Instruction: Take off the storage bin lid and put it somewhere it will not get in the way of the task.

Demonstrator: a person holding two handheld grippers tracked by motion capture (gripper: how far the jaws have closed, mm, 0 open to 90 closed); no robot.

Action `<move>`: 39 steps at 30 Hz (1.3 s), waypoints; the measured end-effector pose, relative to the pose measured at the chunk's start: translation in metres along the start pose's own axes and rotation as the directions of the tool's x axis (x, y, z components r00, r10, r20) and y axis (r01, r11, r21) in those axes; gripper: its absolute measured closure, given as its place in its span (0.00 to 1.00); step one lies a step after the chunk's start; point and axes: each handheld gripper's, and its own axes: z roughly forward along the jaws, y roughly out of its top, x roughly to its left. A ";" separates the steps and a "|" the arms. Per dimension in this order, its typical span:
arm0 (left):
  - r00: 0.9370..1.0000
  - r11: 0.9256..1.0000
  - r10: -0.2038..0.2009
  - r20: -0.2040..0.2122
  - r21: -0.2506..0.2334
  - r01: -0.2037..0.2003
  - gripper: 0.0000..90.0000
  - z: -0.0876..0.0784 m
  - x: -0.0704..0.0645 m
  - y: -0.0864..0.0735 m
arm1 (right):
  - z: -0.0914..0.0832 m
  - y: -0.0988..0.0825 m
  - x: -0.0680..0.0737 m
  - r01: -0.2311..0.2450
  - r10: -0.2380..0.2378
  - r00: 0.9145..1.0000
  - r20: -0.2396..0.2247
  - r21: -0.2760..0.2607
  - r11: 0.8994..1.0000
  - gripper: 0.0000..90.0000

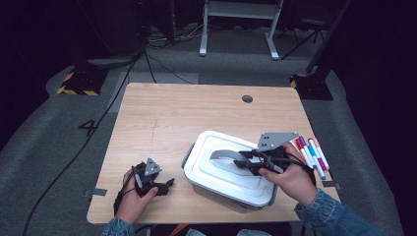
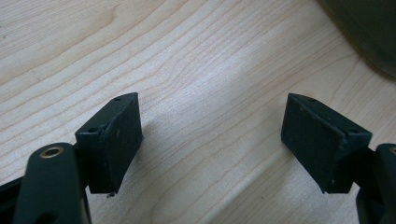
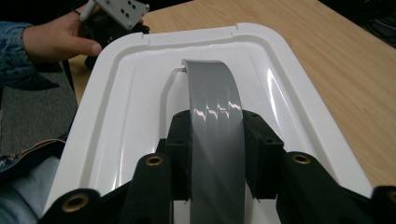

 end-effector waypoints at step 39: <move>1.000 1.000 0.015 0.014 0.008 -0.015 0.18 -0.001 0.001 -0.002 | 0.079 -0.033 -0.188 -0.201 0.187 0.943 0.274 0.024 0.979 0.74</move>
